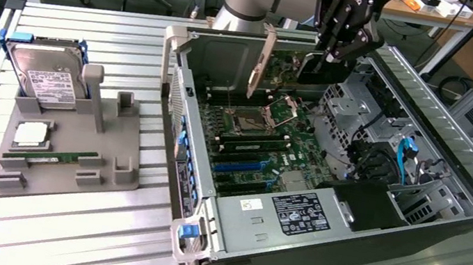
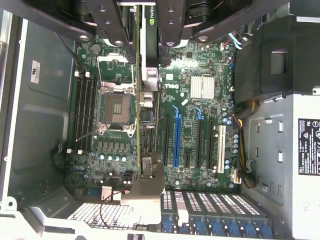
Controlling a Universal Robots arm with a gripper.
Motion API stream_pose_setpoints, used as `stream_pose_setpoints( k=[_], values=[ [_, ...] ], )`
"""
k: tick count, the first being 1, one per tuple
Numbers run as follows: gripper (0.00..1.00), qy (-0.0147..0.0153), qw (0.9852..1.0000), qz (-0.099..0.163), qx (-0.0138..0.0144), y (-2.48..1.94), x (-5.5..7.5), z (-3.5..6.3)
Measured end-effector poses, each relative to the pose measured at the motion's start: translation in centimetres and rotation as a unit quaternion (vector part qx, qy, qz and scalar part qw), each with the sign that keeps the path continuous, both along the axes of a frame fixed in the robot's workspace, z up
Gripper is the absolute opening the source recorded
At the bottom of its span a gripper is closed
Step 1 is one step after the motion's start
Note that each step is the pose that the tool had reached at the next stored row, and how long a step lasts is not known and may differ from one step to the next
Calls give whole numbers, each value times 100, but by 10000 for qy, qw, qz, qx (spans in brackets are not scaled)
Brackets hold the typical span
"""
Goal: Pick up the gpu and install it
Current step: 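Insert the gpu into the slot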
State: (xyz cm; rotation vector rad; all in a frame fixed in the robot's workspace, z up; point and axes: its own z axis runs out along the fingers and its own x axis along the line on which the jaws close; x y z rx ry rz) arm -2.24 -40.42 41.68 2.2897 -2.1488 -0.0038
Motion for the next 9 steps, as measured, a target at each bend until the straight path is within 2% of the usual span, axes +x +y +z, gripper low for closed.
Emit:
stream_pose_setpoints(
  k=[9],
  values=[
    [27, 0, 10000, 22, 0, 0, -2, -43]
  ],
)
